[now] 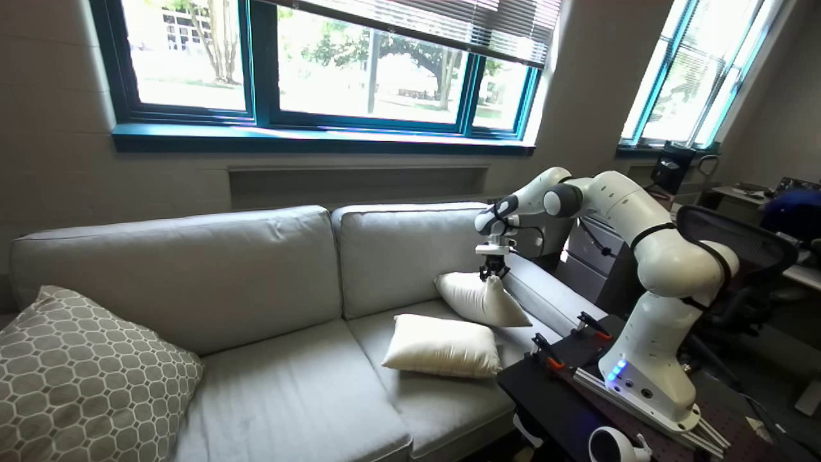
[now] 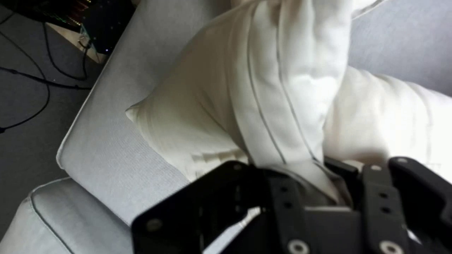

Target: Place the two small pillows on the right side of the sofa

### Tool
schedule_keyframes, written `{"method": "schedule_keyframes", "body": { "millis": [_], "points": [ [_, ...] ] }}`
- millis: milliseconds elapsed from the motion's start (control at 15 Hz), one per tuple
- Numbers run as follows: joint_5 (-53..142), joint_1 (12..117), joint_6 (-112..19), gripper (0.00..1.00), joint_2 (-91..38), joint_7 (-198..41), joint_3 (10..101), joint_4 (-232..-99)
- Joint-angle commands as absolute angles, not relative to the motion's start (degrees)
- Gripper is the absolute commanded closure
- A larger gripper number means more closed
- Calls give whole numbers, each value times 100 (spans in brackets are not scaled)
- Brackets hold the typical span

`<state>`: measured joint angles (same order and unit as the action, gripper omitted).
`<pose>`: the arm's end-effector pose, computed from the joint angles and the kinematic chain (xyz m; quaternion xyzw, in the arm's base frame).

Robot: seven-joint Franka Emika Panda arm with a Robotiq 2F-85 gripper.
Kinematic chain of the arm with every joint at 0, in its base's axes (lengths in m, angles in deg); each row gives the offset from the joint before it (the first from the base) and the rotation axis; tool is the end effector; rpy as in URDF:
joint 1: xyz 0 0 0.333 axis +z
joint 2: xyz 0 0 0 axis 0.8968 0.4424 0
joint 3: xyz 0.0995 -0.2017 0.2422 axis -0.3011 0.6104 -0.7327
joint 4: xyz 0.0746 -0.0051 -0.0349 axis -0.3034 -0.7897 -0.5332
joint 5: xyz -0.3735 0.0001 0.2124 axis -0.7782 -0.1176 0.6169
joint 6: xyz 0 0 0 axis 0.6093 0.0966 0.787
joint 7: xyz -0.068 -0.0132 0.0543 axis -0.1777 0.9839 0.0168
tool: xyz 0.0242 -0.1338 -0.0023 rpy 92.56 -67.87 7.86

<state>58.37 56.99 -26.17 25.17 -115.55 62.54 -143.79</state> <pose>0.6836 -0.1807 -0.0340 0.8425 -0.4997 -0.1921 0.0602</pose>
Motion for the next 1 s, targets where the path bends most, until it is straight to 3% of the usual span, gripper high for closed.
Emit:
{"method": "schedule_keyframes", "body": {
  "millis": [0,533,933],
  "points": [
    [6425,5263,-3880,98,1727,-11227,6188,-15824],
    [7616,4325,-6336,98,359,-9535,5934,-18188],
    [7869,3659,-6334,98,-102,-8261,5409,-18456]
  ]
}}
